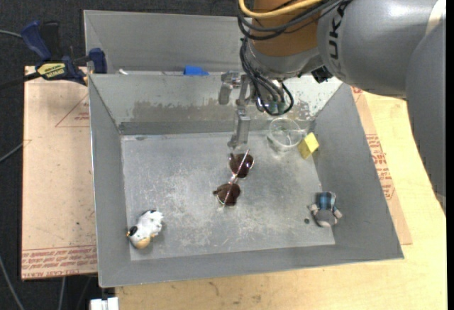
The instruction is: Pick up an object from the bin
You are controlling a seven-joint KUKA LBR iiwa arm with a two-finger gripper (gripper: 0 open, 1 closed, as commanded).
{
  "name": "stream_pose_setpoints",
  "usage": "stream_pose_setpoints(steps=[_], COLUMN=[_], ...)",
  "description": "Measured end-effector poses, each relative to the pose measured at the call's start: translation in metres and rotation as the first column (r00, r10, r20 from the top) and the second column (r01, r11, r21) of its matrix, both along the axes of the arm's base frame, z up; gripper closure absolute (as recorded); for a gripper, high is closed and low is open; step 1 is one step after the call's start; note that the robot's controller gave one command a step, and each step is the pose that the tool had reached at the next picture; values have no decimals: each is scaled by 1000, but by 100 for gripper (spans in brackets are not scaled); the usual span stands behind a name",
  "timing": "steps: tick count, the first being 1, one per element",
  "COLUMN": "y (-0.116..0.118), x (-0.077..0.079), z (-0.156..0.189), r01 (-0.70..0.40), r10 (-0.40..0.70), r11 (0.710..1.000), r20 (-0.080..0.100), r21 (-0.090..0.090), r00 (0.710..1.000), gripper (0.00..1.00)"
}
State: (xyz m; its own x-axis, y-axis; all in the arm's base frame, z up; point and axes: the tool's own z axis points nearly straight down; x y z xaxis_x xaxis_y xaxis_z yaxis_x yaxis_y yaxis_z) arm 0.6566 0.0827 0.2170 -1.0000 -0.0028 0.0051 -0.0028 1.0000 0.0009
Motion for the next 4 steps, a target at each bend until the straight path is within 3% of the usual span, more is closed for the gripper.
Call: stream_pose_setpoints(steps=[1, 2, 3, 4], y=[0, -25, -70, -65], x=[1, -13, -67, -66], z=[6, -48, -61, -72], r01=[2, -205, -488, -658], r10=[-2, 205, 488, 658], r11=[1000, 979, 873, 753], r20=[7, 9, 6, 7], r21=[1, -1, 0, -1], r00=[1000, 979, 873, 753], gripper=[0, 0, 0, 0])
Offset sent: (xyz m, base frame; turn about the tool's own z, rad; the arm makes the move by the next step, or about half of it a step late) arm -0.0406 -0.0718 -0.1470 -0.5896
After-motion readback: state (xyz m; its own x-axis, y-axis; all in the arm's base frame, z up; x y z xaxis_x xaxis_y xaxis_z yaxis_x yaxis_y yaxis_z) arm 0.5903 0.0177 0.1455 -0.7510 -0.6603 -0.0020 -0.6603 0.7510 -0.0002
